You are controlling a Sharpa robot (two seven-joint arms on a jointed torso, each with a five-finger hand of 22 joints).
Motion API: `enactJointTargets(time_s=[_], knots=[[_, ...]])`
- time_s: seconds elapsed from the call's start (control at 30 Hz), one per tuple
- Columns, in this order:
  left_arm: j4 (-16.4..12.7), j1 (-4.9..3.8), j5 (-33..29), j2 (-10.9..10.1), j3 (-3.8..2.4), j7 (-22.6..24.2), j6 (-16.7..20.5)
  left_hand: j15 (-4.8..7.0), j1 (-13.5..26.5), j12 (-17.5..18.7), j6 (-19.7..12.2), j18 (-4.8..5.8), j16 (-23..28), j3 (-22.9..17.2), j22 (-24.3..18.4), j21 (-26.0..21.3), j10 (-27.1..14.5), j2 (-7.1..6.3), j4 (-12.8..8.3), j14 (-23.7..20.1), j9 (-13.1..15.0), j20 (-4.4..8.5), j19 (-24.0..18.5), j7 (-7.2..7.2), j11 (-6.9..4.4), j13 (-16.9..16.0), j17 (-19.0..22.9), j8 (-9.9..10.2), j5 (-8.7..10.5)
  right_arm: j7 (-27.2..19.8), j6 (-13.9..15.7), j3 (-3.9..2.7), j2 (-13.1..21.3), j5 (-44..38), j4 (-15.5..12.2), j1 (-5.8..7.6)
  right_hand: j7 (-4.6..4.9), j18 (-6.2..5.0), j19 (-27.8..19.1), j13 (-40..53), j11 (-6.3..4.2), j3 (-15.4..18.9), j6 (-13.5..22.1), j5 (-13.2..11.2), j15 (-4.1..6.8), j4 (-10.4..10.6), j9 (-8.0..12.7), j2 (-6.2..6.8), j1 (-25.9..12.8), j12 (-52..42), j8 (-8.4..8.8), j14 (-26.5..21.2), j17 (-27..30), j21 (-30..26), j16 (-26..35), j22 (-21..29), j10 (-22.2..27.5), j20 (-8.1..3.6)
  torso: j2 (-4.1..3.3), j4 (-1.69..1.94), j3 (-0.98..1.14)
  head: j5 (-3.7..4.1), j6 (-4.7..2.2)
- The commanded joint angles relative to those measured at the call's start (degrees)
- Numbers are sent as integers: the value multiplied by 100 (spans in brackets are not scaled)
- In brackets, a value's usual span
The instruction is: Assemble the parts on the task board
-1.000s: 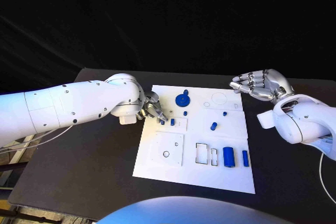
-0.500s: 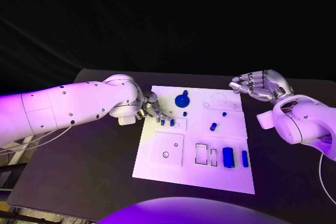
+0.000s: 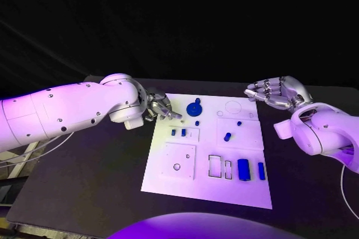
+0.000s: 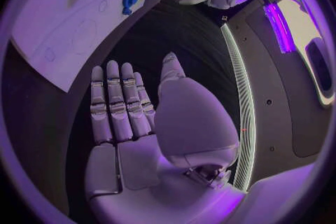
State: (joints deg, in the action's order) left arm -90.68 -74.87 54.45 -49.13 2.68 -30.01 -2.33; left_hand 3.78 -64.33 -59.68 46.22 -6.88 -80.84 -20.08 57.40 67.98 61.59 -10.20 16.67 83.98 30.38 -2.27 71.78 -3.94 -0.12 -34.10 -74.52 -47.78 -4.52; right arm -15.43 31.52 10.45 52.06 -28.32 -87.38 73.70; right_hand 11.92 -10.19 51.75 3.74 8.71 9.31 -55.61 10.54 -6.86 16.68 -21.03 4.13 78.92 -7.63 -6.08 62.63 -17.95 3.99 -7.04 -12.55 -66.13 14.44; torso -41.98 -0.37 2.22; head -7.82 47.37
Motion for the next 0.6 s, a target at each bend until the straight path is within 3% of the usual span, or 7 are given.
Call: enactJointTargets(time_s=[0.03, 0.07, 0.1, 0.2, 0.3, 0.47, 0.6], knots=[[-51, -6, -207, 36, -9, 952, 595, -174, -746, 274, -464, -202, 367, -361, -821, -687, -599, 0, -76, -131, -128, -127, -523, -219, 192, 260, 567, 162, -34, -64, -32, -1, -1, -8, -4, -2, 43, -37, -28, -4, 17, 35, -2, 0, -30, -6, 8, -32, -56, 6, 34, 10, 11, -22, 35, 11, 1, -2, -6, -3, -2, 24, -40], [-59, -4, -159, 59, 4, 1187, 694, -246, -880, 347, -543, -250, 519, -481, -1068, -907, -726, -38, -71, -266, -183, -162, -693, -293, 244, 321, 792, 210, -20, -63, -31, -1, -1, -8, -2, -2, 41, -39, -31, -3, 15, 24, -4, 2, -30, -18, 8, -66, -25, 2, 36, 15, 19, -18, 37, 21, 1, -1, -6, -1, -3, 30, -49], [-67, 0, -62, 85, 26, 1423, 792, -315, -1291, 639, -756, -343, 1151, -833, -1655, -1458, -1077, -117, -236, -813, -296, -232, -1162, -383, 353, 502, 1663, 358, -28, -61, -31, -1, -1, -8, 0, -2, 41, -39, -32, -3, 15, 23, -5, 2, -29, -21, 8, -73, -16, 1, 37, 16, 21, -17, 37, 23, 2, -1, -7, 3, -3, 38, -60], [-75, 25, 300, 168, 100, 1888, 1092, -461, -1598, 1109, -916, -346, 2007, -1348, -1856, -1820, -1418, -358, -371, -1700, -542, -391, -1417, -500, 494, 904, 2815, 570, 15, -57, -37, -1, -1, -8, 4, -2, 37, -41, -30, -4, 11, -14, -11, 3, -26, -61, 11, -134, 153, -10, 46, 33, 52, -6, 44, 59, 10, -1, -9, 5, -5, 56, -73], [-36, 65, 631, 280, 186, 2180, 1367, -529, -1586, 1396, -1000, -358, 2083, -1523, -1942, -1939, -1468, -472, -403, -1846, -740, -460, -1404, -578, 569, 1222, 3058, 710, 34, -61, -55, -1, -1, -8, 10, -2, 31, -42, -19, -5, 6, -59, -19, 4, -24, -103, 13, -164, 329, -17, 55, 46, 80, 2, 50, 92, 18, -4, -6, 2, -8, 72, -95], [73, 117, 1393, 468, 284, 2448, 1597, -585, -1512, 1641, -1024, -360, 2065, -1443, -1995, -2012, -1639, -628, -441, -1922, -897, -518, -1399, -610, 630, 1473, 3184, 788, 75, -69, -56, -1, 1, -8, 10, -2, 30, -41, -10, -6, 5, -89, -20, 6, -22, -130, 16, -178, 436, -15, 63, 55, 97, 6, 53, 113, 31, -7, -5, 1, -10, 99, -120], [208, 141, 2201, 656, 368, 2561, 1640, -601, -1462, 1757, -986, -363, 1942, -714, -2093, -2154, -1758, -599, -443, -2059, -1122, -567, -1413, -590, 640, 1733, 3315, 858, 154, -73, -56, -1, -1, -8, 6, -2, 31, -41, -7, -7, 7, -102, -18, 7, -22, -136, 18, -189, 469, -12, 68, 59, 102, 7, 53, 119, 38, -7, -10, 1, -8, 104, -125]])
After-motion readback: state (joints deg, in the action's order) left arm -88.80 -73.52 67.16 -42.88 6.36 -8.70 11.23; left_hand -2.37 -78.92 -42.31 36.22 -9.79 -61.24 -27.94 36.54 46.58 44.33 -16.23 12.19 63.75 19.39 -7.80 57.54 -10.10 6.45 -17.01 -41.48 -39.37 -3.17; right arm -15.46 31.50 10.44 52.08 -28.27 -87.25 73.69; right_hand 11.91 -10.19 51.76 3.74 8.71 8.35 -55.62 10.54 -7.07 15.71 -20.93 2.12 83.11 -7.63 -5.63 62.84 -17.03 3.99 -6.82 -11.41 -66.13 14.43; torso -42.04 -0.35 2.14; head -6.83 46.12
